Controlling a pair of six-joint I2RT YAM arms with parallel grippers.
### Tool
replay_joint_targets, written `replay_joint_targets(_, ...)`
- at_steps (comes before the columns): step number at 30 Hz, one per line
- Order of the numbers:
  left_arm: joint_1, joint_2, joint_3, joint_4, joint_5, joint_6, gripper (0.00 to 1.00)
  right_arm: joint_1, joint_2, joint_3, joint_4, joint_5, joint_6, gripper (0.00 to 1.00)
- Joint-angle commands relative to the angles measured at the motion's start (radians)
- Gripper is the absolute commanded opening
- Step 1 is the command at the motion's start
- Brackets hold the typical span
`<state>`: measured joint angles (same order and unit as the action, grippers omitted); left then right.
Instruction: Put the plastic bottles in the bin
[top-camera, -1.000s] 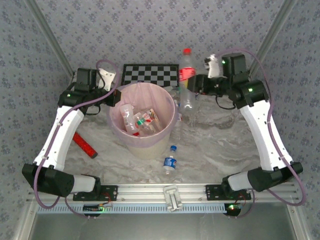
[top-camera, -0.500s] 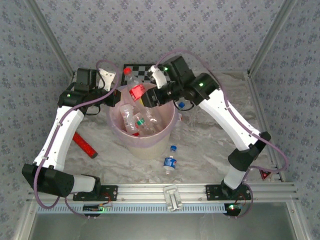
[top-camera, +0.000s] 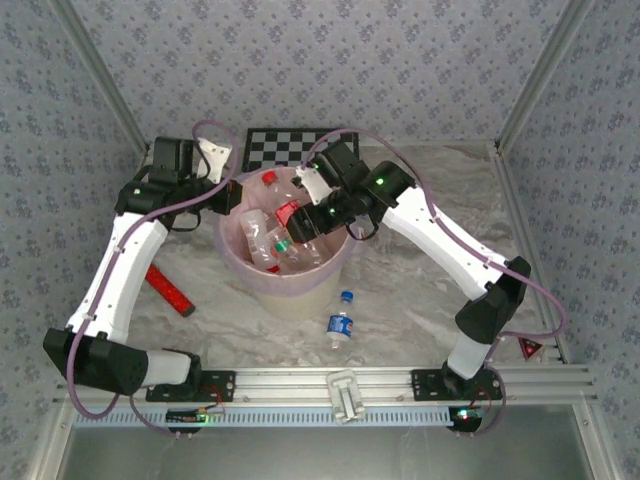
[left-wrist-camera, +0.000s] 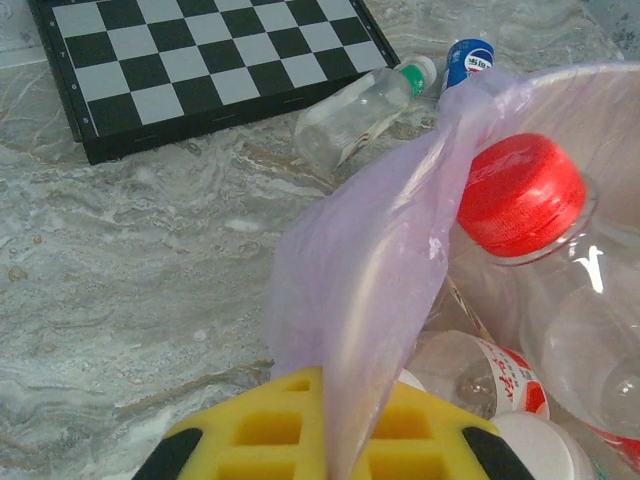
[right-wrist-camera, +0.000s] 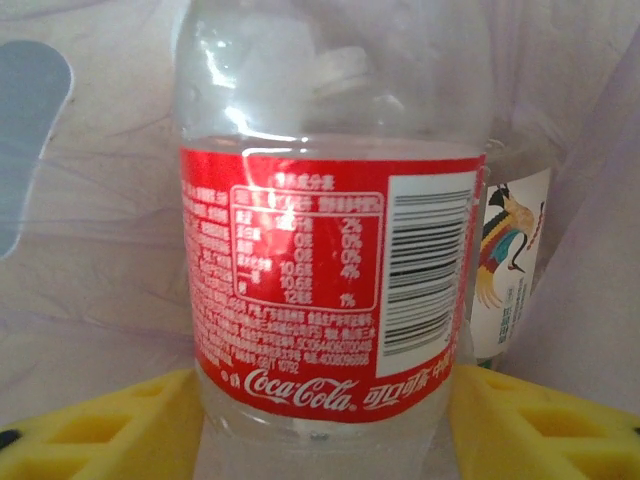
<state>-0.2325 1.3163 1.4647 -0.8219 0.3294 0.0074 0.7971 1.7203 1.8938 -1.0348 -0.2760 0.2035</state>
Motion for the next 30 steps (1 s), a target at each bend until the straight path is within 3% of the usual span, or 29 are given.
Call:
replay_joint_targets(1, -0.008, -0.028, 0.002, -0.038, 0.043, -0.011, 0.0, -0.001, -0.037, 0.024, -0.031, 0.032, -0.032, 0.71)
replay_joint_targets(4, -0.008, -0.027, 0.001, -0.039, 0.043, -0.009, 0.0, -0.001, -0.029, 0.091, -0.039, 0.048, -0.049, 0.8)
replay_joint_targets(9, -0.008, -0.03, 0.0, -0.039, 0.043, -0.007, 0.0, 0.004, 0.029, 0.203, -0.031, 0.083, -0.069, 0.82)
replay_joint_targets(11, -0.008, -0.031, -0.002, -0.038, 0.043, -0.007, 0.0, 0.009, 0.073, 0.256, -0.042, 0.108, -0.071, 0.76)
replay_joint_targets(13, -0.008, -0.03, -0.002, -0.037, 0.045, -0.007, 0.0, 0.011, 0.125, 0.301, -0.058, 0.122, -0.071, 0.63)
replay_joint_targets(15, -0.008, -0.03, -0.003, -0.037, 0.045, -0.007, 0.0, 0.012, 0.176, 0.338, -0.067, 0.128, -0.072, 0.43)
replay_joint_targets(16, -0.008, -0.029, -0.004, -0.038, 0.045, -0.007, 0.0, 0.011, 0.193, 0.351, -0.069, 0.132, -0.071, 0.4)
replay_joint_targets(30, -0.008, -0.028, -0.005, -0.036, 0.048, -0.009, 0.0, 0.052, 0.225, 0.217, -0.008, 0.132, -0.039, 0.39)
